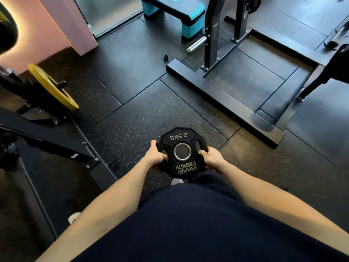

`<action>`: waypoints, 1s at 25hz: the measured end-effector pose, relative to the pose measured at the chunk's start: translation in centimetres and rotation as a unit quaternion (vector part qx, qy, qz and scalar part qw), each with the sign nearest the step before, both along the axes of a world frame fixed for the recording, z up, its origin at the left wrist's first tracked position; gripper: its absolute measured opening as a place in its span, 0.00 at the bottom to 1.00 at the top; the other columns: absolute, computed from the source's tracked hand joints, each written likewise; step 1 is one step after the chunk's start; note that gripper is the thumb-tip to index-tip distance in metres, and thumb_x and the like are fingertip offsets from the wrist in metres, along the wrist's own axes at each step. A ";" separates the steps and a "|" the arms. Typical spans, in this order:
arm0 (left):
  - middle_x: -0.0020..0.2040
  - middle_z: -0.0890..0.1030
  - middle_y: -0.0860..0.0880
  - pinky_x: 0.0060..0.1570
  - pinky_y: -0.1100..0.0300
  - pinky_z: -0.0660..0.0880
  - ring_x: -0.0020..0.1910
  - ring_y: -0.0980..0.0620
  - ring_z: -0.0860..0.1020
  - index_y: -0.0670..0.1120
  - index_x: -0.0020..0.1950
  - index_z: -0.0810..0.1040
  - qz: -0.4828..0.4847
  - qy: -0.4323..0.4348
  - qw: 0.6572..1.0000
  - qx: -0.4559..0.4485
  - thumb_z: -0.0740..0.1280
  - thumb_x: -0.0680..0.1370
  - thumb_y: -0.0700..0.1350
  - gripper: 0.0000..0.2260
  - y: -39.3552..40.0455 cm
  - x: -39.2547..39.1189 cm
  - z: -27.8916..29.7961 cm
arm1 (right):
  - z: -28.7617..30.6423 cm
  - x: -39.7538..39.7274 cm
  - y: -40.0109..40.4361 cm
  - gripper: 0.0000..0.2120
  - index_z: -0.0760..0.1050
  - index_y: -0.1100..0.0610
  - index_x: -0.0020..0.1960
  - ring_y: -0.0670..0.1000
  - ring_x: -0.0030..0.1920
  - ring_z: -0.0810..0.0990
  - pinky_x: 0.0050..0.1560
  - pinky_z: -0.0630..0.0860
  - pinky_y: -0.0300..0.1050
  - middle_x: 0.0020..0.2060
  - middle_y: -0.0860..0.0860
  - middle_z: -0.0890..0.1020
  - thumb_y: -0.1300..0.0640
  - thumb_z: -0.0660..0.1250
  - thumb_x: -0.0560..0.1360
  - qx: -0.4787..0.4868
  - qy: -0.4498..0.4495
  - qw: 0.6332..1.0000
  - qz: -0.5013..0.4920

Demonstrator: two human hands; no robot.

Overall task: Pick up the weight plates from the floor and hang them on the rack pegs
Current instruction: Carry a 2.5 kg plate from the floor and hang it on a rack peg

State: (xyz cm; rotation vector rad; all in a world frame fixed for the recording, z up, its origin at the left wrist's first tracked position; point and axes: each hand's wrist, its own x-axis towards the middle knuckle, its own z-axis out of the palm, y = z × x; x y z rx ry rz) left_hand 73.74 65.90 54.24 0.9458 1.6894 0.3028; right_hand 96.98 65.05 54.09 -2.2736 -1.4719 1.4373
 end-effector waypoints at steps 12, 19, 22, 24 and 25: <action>0.52 0.75 0.37 0.25 0.47 0.78 0.43 0.35 0.80 0.44 0.59 0.61 0.103 0.005 0.994 -0.027 0.67 0.71 0.33 0.22 30.7 -1.9 0.2 | -0.2 -2.3 36.0 0.12 0.74 0.63 0.49 0.55 0.38 0.79 0.26 0.70 0.32 0.52 0.64 0.80 0.54 0.60 0.78 -0.012 0.035 0.995 0.095; 0.51 0.75 0.38 0.20 0.54 0.74 0.42 0.38 0.78 0.47 0.54 0.61 0.188 -0.005 0.982 0.005 0.67 0.70 0.33 0.20 46.7 -3.1 3.3 | 2.8 -5.0 55.6 0.09 0.71 0.59 0.43 0.53 0.36 0.73 0.20 0.65 0.32 0.49 0.62 0.80 0.53 0.61 0.77 0.016 0.022 0.985 0.171; 0.51 0.75 0.38 0.22 0.51 0.76 0.43 0.37 0.79 0.47 0.54 0.61 0.217 -0.015 0.976 0.003 0.66 0.70 0.32 0.20 52.3 -5.2 3.4 | 2.7 -7.5 62.0 0.09 0.73 0.60 0.44 0.56 0.40 0.78 0.26 0.74 0.37 0.47 0.61 0.81 0.54 0.61 0.76 0.010 0.032 0.984 0.176; 0.53 0.75 0.37 0.24 0.47 0.78 0.45 0.37 0.80 0.47 0.55 0.61 0.225 -0.022 0.974 -0.003 0.67 0.72 0.33 0.20 55.8 -7.1 2.8 | 2.3 -9.6 66.0 0.10 0.74 0.61 0.45 0.59 0.42 0.79 0.27 0.78 0.41 0.46 0.61 0.80 0.54 0.61 0.75 0.005 0.041 0.983 0.178; 0.54 0.75 0.37 0.25 0.45 0.79 0.46 0.36 0.80 0.47 0.55 0.61 0.231 -0.025 0.973 -0.006 0.66 0.73 0.34 0.19 57.8 -8.2 2.3 | 1.9 -10.8 68.2 0.11 0.75 0.62 0.45 0.60 0.44 0.80 0.32 0.80 0.45 0.47 0.62 0.80 0.54 0.61 0.75 0.004 0.041 0.983 0.181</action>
